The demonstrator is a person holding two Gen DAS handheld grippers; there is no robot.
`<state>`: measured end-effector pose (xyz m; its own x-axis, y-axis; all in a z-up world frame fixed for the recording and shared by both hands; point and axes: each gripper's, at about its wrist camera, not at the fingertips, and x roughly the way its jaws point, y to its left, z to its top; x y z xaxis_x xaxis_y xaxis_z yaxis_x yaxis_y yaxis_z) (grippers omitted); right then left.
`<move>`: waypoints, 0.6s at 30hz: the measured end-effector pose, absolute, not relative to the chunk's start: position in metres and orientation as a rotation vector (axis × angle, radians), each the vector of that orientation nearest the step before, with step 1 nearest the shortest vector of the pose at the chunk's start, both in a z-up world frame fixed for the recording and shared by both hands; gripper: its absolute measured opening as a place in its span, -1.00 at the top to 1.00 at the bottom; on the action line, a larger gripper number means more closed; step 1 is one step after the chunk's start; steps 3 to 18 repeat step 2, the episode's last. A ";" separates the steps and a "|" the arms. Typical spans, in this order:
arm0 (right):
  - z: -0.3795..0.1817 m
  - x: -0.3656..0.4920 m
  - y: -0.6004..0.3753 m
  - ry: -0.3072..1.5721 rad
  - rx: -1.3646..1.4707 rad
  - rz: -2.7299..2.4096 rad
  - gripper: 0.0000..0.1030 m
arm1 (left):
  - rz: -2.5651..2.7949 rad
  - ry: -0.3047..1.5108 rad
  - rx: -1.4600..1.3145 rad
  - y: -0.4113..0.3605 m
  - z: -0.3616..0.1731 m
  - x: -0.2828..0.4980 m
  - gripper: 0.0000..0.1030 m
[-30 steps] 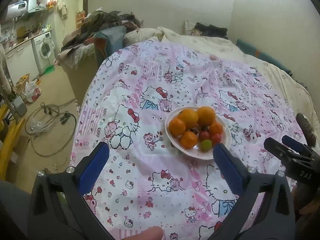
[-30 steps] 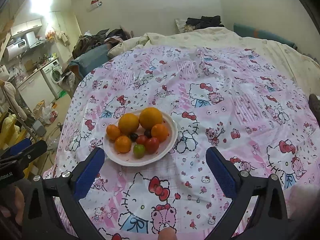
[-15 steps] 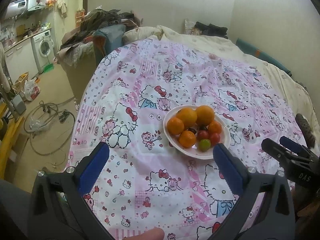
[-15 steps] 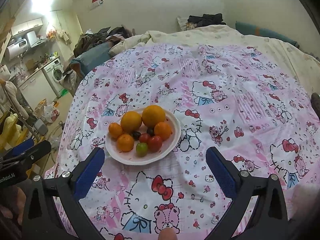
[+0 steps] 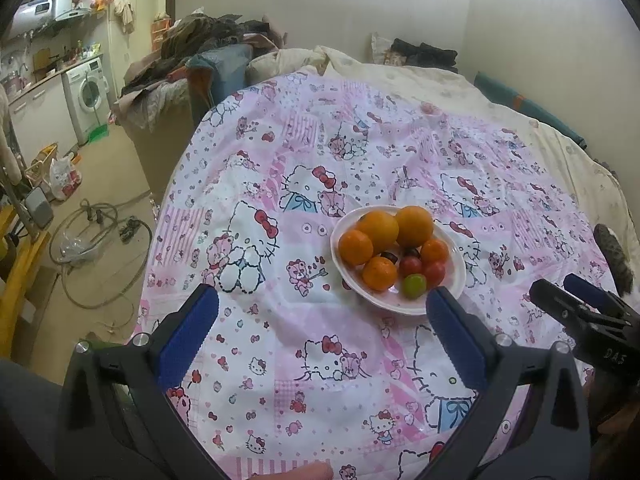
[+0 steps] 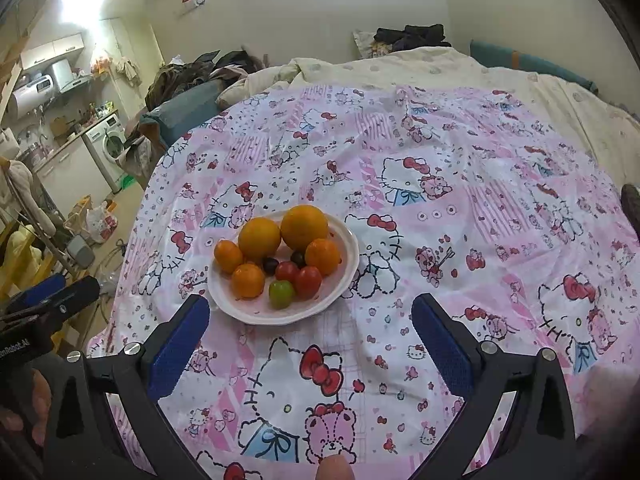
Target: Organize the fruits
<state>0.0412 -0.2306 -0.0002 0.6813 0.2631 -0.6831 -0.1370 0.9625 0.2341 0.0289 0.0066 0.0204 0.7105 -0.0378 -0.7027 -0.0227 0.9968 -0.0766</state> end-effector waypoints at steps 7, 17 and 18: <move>-0.001 0.041 -0.229 0.789 0.157 0.225 -1.00 | -0.005 0.782 -0.085 0.007 0.019 0.029 -0.99; -0.001 0.041 -0.229 0.789 0.157 0.225 -1.00 | -0.005 0.782 -0.085 0.007 0.019 0.029 -0.99; -0.001 0.041 -0.229 0.789 0.157 0.225 -1.00 | -0.005 0.782 -0.085 0.007 0.019 0.029 -0.99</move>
